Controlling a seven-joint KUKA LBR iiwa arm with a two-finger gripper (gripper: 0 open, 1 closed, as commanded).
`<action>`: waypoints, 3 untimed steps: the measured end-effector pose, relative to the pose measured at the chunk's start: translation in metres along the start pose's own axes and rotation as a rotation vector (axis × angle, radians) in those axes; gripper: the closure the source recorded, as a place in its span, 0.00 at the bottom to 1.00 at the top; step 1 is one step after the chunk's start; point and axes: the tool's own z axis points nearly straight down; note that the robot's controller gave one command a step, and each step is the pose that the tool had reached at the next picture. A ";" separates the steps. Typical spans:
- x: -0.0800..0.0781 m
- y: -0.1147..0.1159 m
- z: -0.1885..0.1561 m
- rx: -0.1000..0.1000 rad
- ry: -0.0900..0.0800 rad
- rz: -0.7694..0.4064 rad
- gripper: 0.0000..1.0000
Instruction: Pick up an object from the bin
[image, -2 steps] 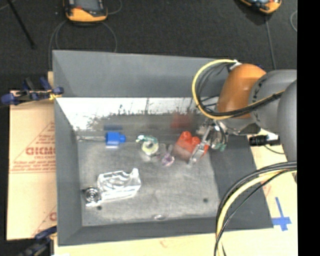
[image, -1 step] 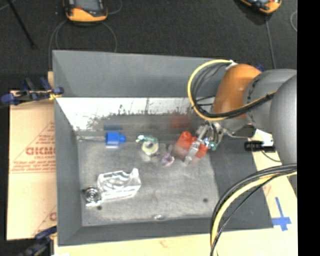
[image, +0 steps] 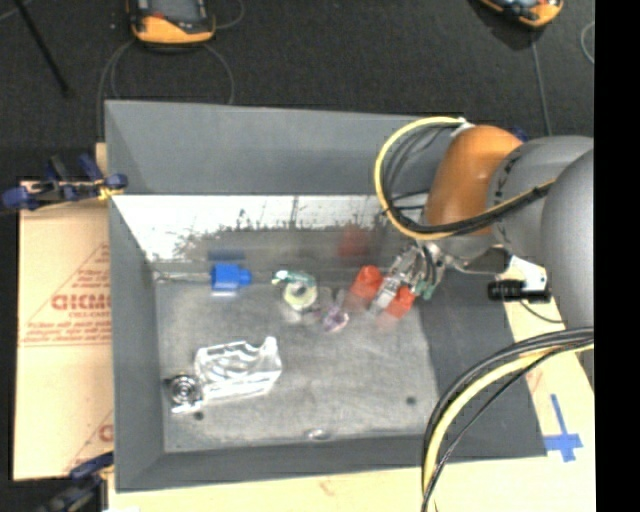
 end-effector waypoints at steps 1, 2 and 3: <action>-0.004 0.000 -0.068 -0.001 -0.006 -0.005 1.00; -0.005 -0.001 -0.071 0.002 0.000 -0.007 1.00; -0.008 -0.001 -0.121 -0.001 -0.004 -0.010 1.00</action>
Offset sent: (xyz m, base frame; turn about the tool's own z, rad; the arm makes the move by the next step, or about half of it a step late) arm -0.0002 -0.0001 0.0620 0.0000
